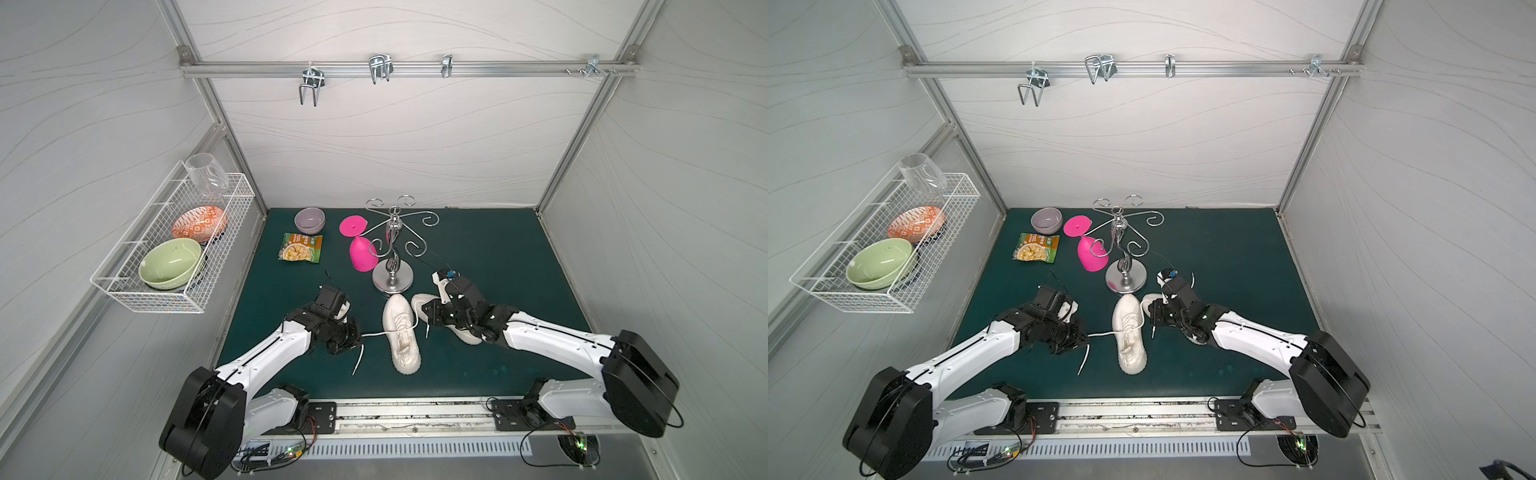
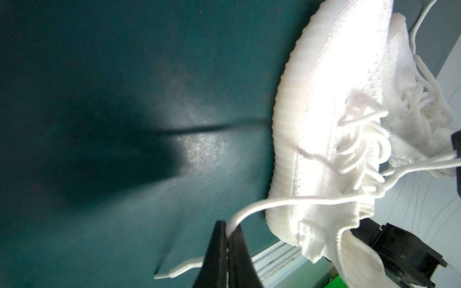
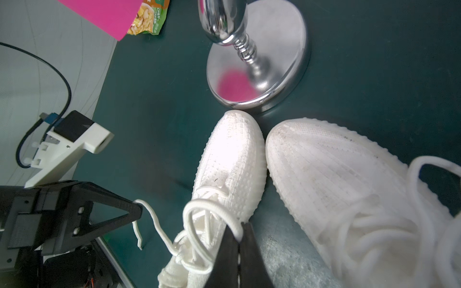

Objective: Tie the shoes
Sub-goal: Tie the shoelace on the shoe.

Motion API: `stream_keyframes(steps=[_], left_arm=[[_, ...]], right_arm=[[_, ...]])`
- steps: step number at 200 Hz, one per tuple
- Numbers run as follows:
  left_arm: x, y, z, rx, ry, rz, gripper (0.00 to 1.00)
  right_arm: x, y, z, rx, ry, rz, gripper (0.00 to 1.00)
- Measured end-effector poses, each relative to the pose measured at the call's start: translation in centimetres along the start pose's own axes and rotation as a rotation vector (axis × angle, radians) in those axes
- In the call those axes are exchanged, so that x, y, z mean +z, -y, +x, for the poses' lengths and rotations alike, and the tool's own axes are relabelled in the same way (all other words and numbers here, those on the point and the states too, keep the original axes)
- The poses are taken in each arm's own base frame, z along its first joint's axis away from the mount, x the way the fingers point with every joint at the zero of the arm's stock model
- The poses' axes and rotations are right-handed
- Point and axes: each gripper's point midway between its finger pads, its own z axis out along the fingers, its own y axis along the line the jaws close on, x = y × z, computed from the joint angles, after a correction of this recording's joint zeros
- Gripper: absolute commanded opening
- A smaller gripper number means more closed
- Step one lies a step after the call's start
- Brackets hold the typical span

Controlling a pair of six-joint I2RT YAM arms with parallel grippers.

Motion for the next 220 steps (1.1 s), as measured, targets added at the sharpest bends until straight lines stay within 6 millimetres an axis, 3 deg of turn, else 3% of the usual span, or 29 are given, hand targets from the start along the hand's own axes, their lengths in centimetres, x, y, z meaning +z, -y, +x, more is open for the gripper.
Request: stream_keyframes(steps=[67,149,220], left_arm=[[0.2,0.1,0.1,0.002,-0.005,0.013,0.00],[0.4,-0.1,0.3,0.000,-0.010,0.013,0.00],[0.5,-0.4,0.5,0.000,-0.014,0.010,0.00]], right_arm=[[-1.1,0.1,0.1,0.021,0.036,-0.008,0.00],[-0.1,-0.7,-2.3,0.095,0.101,-0.013,0.00],[2.6,-1.9,-4.6,0.099,0.097,-0.021,0.00]])
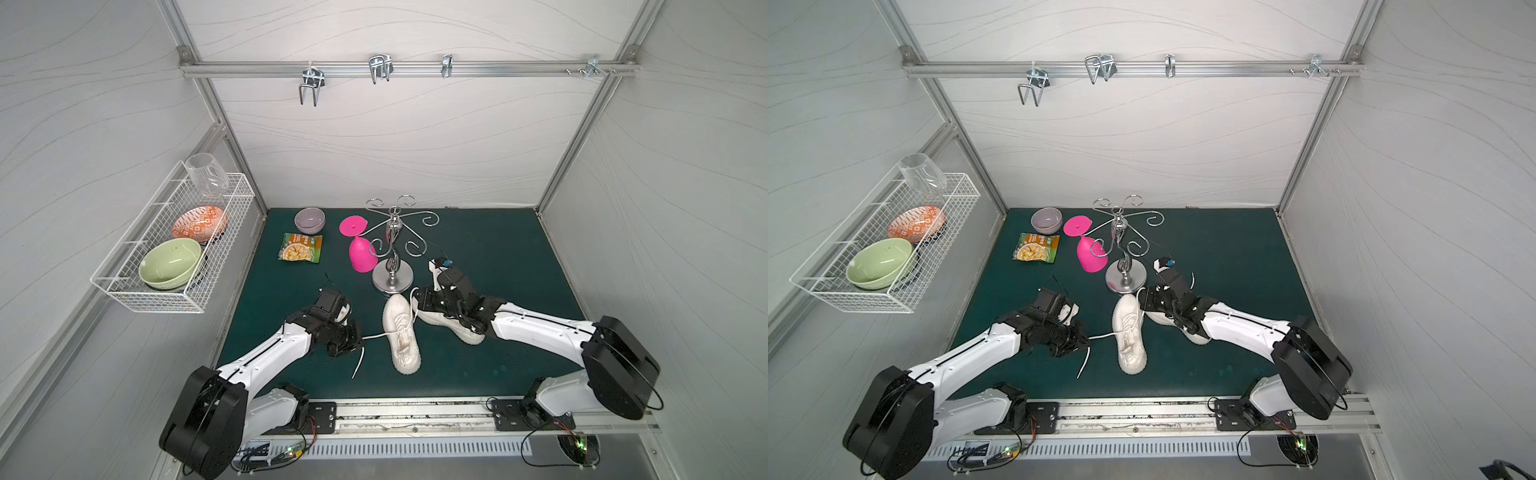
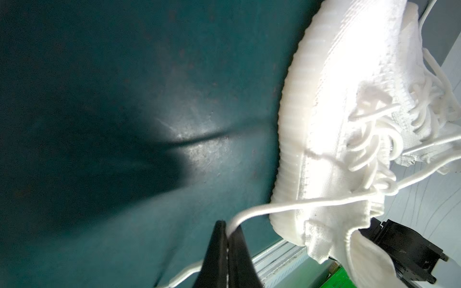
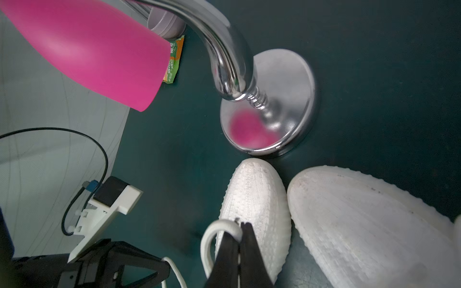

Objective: Tie the shoes
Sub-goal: Tie the shoelace on the shoe.

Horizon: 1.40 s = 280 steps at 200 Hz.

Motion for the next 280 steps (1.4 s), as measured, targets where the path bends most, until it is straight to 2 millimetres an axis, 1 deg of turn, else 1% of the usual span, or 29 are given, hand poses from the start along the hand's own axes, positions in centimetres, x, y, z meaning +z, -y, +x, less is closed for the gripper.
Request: stream_keyframes(steps=[20,36,62,88,118,142,161,175,189,207,219,233,256,280], left_arm=[[0.0,-0.2,0.2,0.000,-0.006,-0.008,0.00],[0.0,-0.4,0.3,-0.004,-0.010,-0.015,0.00],[0.0,-0.5,0.4,-0.008,-0.012,-0.023,0.00],[-0.2,-0.6,0.4,-0.008,-0.006,-0.028,0.00],[-0.3,-0.6,0.3,-0.006,0.003,-0.026,0.00],[-0.2,-0.9,0.5,-0.010,0.002,-0.036,0.00],[-0.2,-1.3,0.4,-0.014,0.009,-0.055,0.00],[-0.3,-1.6,0.2,-0.019,0.020,-0.071,0.00],[-0.4,-1.7,0.0,-0.021,0.033,-0.079,0.00],[-0.4,-1.9,-0.1,-0.027,0.045,-0.088,0.00],[-0.4,-1.9,-0.2,-0.030,0.048,-0.092,0.00],[-0.4,-2.0,-0.3,-0.034,0.053,-0.098,0.00],[-0.4,-2.3,-0.3,-0.040,0.058,-0.108,0.00],[-0.2,-3.0,-0.1,-0.053,0.058,-0.128,0.00]], right_arm=[[1.4,-0.9,-0.4,-0.034,-0.026,-0.016,0.00],[2.3,-1.2,0.0,-0.074,-0.063,-0.023,0.00],[3.2,-0.5,2.1,-0.158,-0.165,-0.005,0.00],[2.9,0.7,4.7,-0.250,-0.251,0.011,0.00],[1.2,2.3,7.8,-0.339,-0.330,0.018,0.00],[-0.1,2.9,8.5,-0.392,-0.354,0.020,0.00],[-1.7,3.3,8.2,-0.402,-0.336,0.028,0.00],[-3.3,4.0,7.4,-0.386,-0.305,0.046,0.00],[-5.2,5.2,6.1,-0.343,-0.258,0.080,0.00],[-6.8,7.1,4.7,-0.278,-0.213,0.129,0.00],[-7.5,8.4,4.6,-0.233,-0.206,0.159,0.00],[-8.0,9.6,5.1,-0.189,-0.223,0.189,0.00],[-8.7,10.3,5.7,-0.143,-0.247,0.204,0.00],[-9.5,10.8,5.3,-0.101,-0.232,0.215,0.00]])
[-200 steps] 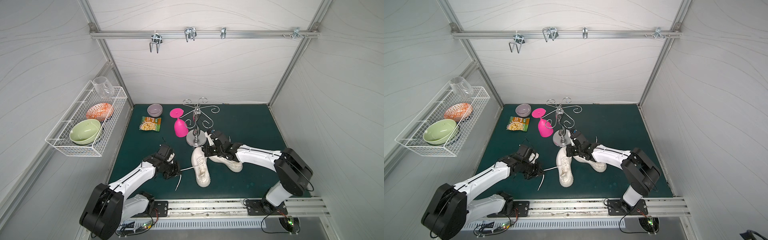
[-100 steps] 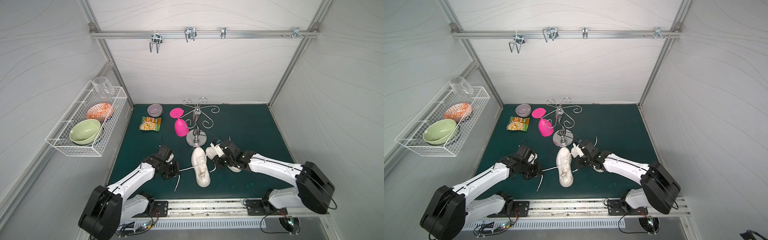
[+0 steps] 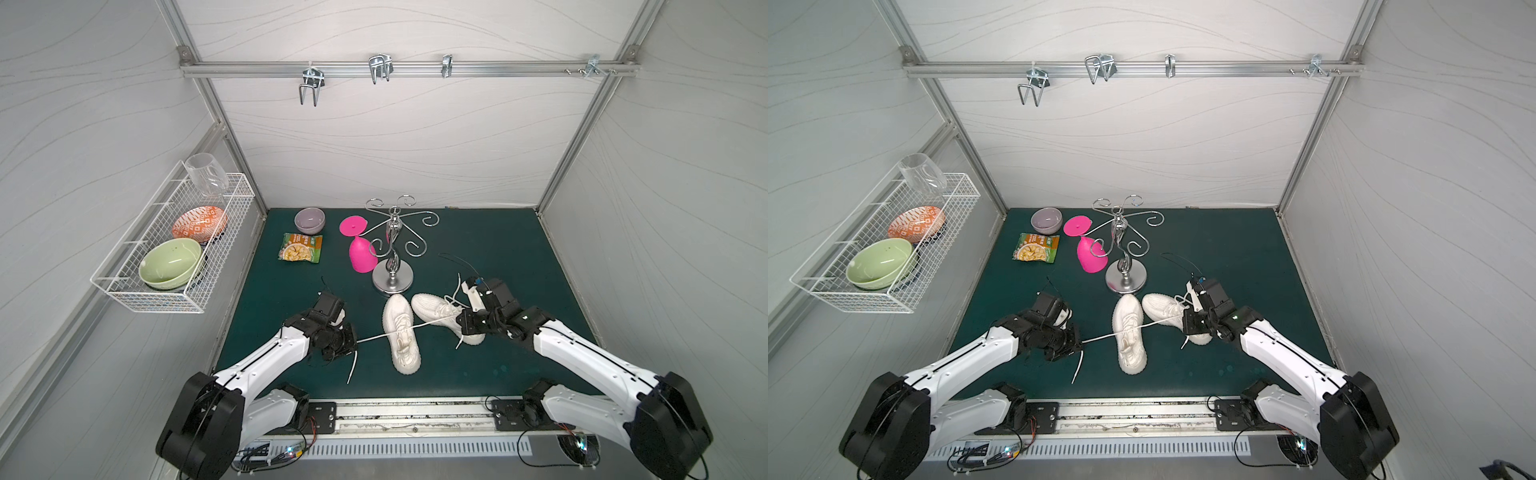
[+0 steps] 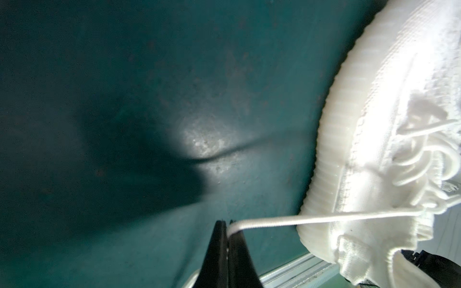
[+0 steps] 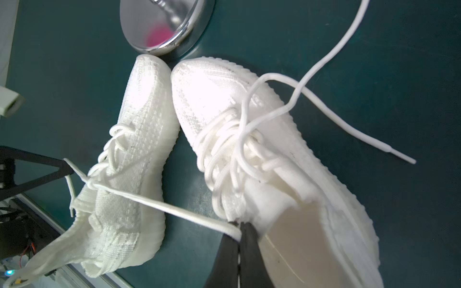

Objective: Tie the shoes
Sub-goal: Tie the shoelace on the shoe.

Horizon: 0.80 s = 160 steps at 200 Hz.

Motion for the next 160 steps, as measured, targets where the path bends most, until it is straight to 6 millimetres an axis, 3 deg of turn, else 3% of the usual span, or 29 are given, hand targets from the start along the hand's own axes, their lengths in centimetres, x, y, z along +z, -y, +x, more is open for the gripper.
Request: stream_keyframes(steps=[54,87,112,123,160], left_arm=[[-0.8,-0.9,-0.6,-0.042,0.064,-0.017,0.00],[-1.1,-0.6,-0.5,-0.031,0.068,0.002,0.00],[-1.2,0.2,0.4,0.011,0.041,0.044,0.49],[-1.4,0.5,1.0,0.034,0.031,0.047,0.63],[-3.2,2.4,2.7,0.203,0.032,0.048,0.75]], right_arm=[[-0.4,1.1,0.6,0.055,-0.017,0.011,0.00],[-1.0,-0.1,0.7,0.020,-0.007,-0.059,0.00],[-1.6,-2.3,1.1,-0.075,-0.016,-0.150,0.00],[-1.7,-3.4,1.6,-0.122,-0.031,-0.182,0.00],[-1.9,-5.6,2.8,-0.197,-0.058,-0.269,0.00]])
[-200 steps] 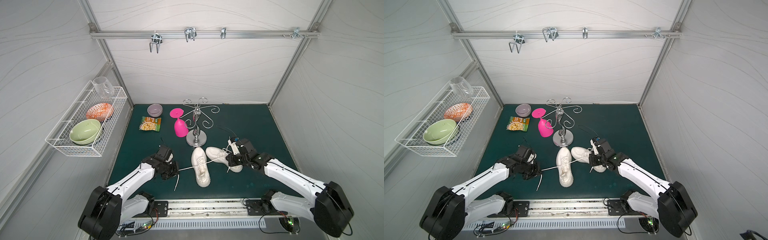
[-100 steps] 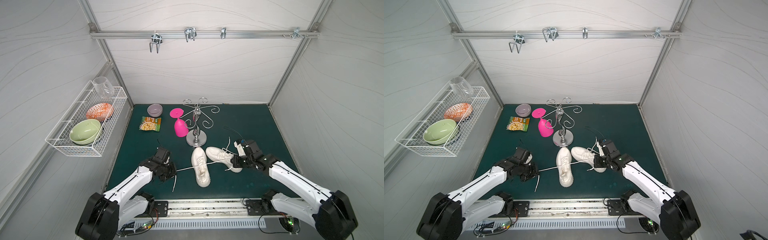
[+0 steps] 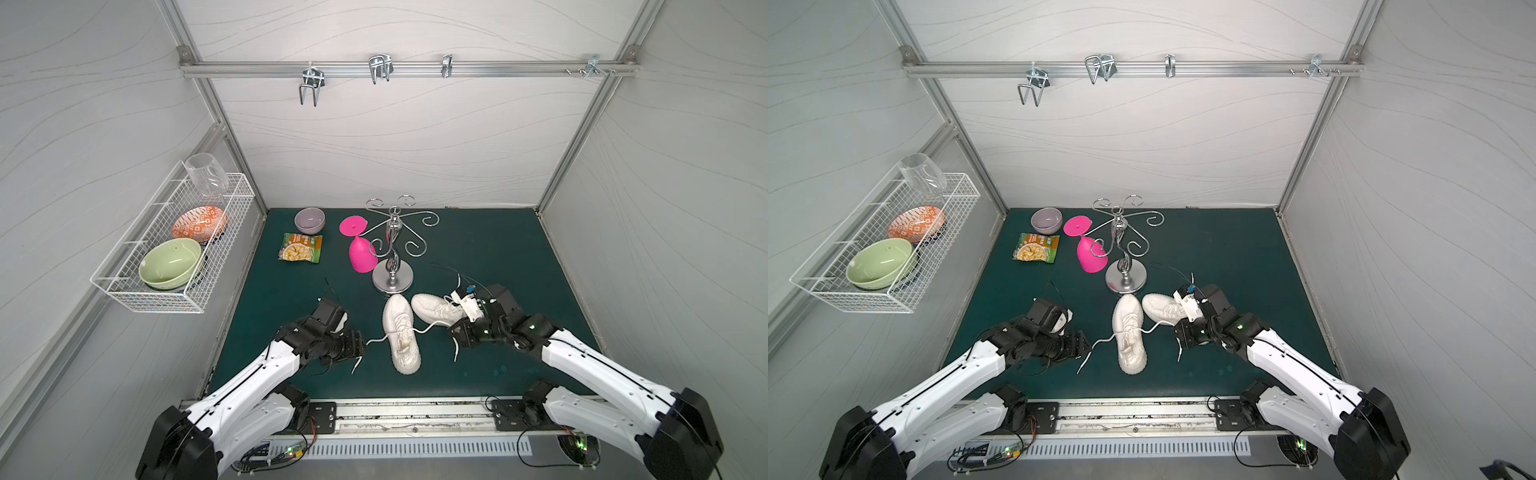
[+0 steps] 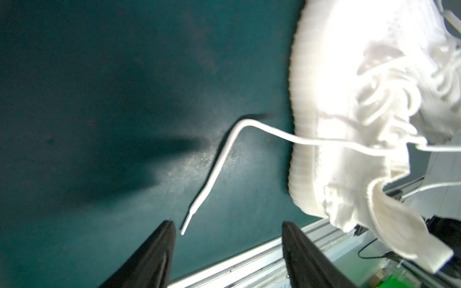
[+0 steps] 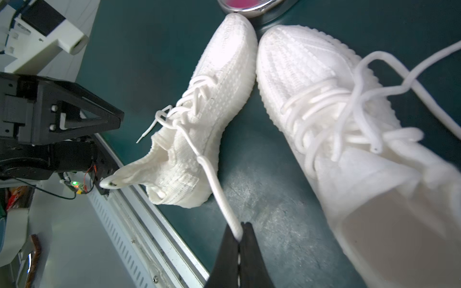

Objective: Tie the shoes
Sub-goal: Tie the shoelace on the shoe, then wrap the shoelace around the shoelace.

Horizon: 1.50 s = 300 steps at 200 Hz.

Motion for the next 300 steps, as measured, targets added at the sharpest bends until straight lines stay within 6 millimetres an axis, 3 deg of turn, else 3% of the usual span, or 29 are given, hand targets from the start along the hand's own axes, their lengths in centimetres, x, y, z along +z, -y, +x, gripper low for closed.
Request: stream_keyframes(steps=[37,78,148,194,216,236,266,300], left_arm=[[-0.5,2.7,-0.2,0.277,0.053,0.032,0.70],[2.1,3.3,-1.3,0.461,0.033,-0.004,0.55],[5.3,5.4,-3.1,0.605,0.091,0.082,0.48],[6.9,5.3,-3.1,0.618,0.090,0.104,0.26],[7.3,4.7,-2.7,0.618,0.084,0.096,0.00],[7.4,4.6,-2.6,0.618,0.085,0.097,0.00],[6.3,5.6,-2.9,0.642,0.160,0.148,0.00],[4.6,7.5,-4.0,0.674,0.285,0.227,0.00]], right_arm=[[0.5,-0.1,0.6,0.003,0.005,-0.027,0.00],[1.1,0.3,1.7,0.032,0.000,-0.045,0.00],[1.6,0.5,2.0,0.083,0.025,-0.064,0.00],[1.8,0.3,1.5,0.091,0.043,-0.072,0.00],[1.8,0.3,1.4,0.094,0.045,-0.073,0.00],[1.8,0.3,1.4,0.093,0.049,-0.073,0.00],[1.2,0.0,0.1,0.066,0.106,-0.062,0.00],[0.7,-1.7,-4.1,-0.035,0.238,-0.044,0.00]])
